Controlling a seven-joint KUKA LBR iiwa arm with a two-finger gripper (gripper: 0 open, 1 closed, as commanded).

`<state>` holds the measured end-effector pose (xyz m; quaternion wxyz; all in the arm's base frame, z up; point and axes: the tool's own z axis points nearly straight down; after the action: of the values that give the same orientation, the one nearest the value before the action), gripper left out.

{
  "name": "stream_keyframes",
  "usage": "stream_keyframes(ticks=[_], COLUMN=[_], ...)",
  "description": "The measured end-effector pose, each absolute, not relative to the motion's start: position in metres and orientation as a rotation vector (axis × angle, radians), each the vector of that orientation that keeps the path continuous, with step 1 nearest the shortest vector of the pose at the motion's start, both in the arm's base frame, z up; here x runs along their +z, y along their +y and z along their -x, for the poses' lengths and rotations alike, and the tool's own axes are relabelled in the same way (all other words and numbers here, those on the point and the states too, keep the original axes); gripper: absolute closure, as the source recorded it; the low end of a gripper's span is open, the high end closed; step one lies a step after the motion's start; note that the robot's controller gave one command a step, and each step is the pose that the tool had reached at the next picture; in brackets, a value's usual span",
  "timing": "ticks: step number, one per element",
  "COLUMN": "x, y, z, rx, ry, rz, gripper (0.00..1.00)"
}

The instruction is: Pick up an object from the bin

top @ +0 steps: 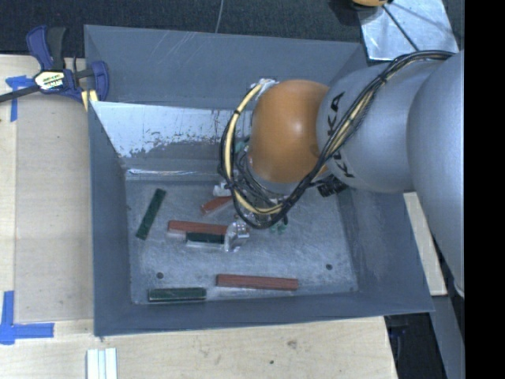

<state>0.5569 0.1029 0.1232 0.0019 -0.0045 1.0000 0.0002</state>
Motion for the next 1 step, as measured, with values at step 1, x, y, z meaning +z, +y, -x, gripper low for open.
stream_keyframes(ticks=[1], x=[0.0882], y=[0.1088], z=[-0.5644], rx=[0.016], ry=[3.115], rz=[-0.200], gripper=[0.00])
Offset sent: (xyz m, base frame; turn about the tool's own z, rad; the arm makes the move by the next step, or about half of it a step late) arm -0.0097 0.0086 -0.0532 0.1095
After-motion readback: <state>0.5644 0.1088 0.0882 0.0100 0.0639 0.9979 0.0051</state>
